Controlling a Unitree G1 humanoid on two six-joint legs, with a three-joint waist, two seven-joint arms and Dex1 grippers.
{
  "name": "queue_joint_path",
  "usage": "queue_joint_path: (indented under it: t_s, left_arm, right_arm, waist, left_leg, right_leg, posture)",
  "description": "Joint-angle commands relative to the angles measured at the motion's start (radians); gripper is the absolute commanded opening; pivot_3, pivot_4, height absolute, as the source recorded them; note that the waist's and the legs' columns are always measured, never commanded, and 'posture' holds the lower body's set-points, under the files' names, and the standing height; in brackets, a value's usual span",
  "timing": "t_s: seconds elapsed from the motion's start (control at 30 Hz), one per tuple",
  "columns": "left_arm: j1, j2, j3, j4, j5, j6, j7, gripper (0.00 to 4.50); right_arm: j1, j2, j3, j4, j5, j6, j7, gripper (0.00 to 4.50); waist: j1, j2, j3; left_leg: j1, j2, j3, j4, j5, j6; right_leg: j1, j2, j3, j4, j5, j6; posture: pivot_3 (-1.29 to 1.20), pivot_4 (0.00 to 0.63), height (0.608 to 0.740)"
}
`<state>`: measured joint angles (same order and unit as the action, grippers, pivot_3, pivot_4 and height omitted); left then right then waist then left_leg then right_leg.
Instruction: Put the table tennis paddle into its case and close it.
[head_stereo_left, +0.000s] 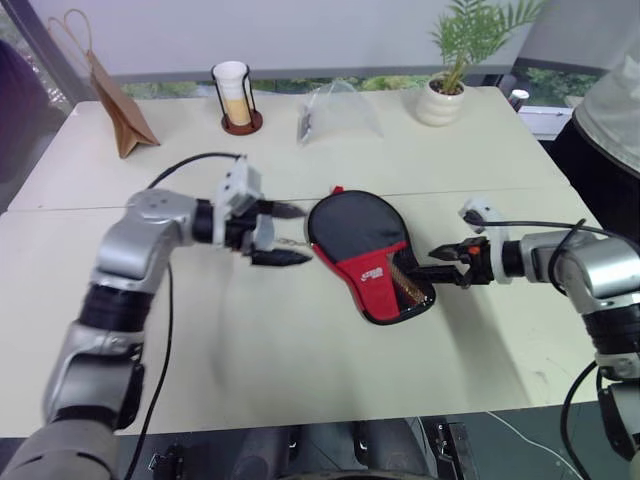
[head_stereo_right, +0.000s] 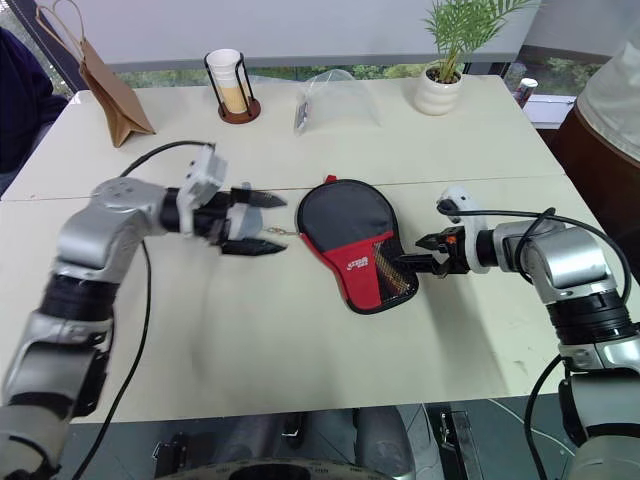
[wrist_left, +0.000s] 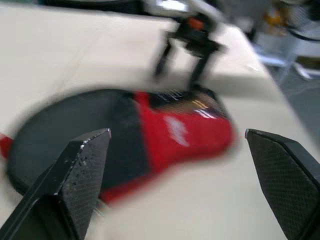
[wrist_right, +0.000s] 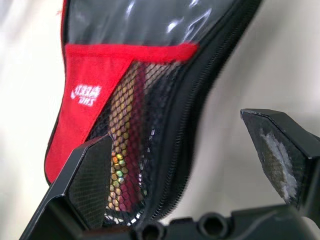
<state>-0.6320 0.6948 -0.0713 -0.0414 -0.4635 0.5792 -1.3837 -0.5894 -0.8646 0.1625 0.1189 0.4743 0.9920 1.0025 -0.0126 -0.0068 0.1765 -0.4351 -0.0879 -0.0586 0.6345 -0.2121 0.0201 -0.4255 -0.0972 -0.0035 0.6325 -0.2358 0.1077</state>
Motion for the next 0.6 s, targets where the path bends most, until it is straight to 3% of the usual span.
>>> queue_joint_path:
  t_s: [0.03,0.17,0.2,0.27,0.43,0.6]
  left_arm:
    - [0.045,0.070,0.065,-0.119,-0.066,0.050,0.000,4.49]
    - [0.095,0.106,0.106,-0.180,-0.099,0.079,0.048,4.49]
    - [0.102,0.110,0.113,-0.192,-0.106,0.084,0.060,4.49]
    - [0.111,0.115,0.121,-0.206,-0.117,0.089,0.077,4.49]
    - [0.131,0.123,0.133,-0.229,-0.130,0.085,0.116,4.49]
    - [0.138,0.121,0.126,-0.234,-0.132,0.069,0.141,4.49]
  right_arm:
    - [-0.030,0.013,0.021,0.020,-0.022,-0.027,0.043,4.47]
    - [-0.026,0.039,0.056,0.028,-0.041,-0.031,0.075,4.47]
    - [-0.022,0.043,0.062,0.029,-0.048,-0.035,0.080,4.24]
    - [-0.020,0.051,0.066,0.037,-0.056,-0.036,0.087,3.69]
    - [-0.014,0.073,0.060,0.065,-0.058,-0.016,0.100,1.24]
    - [0.007,0.084,0.037,0.054,-0.039,0.036,0.096,0.05]
  waist:
    - [0.002,0.000,0.000]
    - [0.002,0.000,0.000]
    - [0.002,-0.001,0.000]
    - [0.001,-0.001,-0.001]
    - [0.001,-0.001,-0.001]
    - [0.002,-0.002,-0.001]
  left_leg:
    - [0.000,0.000,0.000,0.000,0.000,0.000]
    - [0.000,0.000,0.000,0.000,0.000,0.000]
    - [0.001,0.000,0.000,0.000,0.000,0.000]
    - [0.001,0.000,0.000,0.000,0.000,0.000]
    - [0.002,0.000,0.000,0.000,0.000,0.000]
    - [0.011,0.000,0.000,-0.002,0.000,0.000]
  right_leg:
    - [0.000,0.000,0.000,0.000,0.000,0.000]
    - [0.001,0.000,0.000,0.000,0.000,0.000]
    - [0.001,0.000,0.000,0.000,0.000,0.000]
    - [0.001,0.000,0.000,0.000,0.000,0.000]
    - [0.002,0.000,0.000,0.000,0.000,0.000]
    - [0.011,0.000,0.000,-0.002,0.000,-0.001]
  posture:
    - [0.00,0.150,0.734]
    - [0.00,0.150,0.734]
    - [0.00,0.150,0.734]
    - [0.00,0.150,0.734]
    - [0.00,0.150,0.734]
    - [0.00,0.150,0.734]
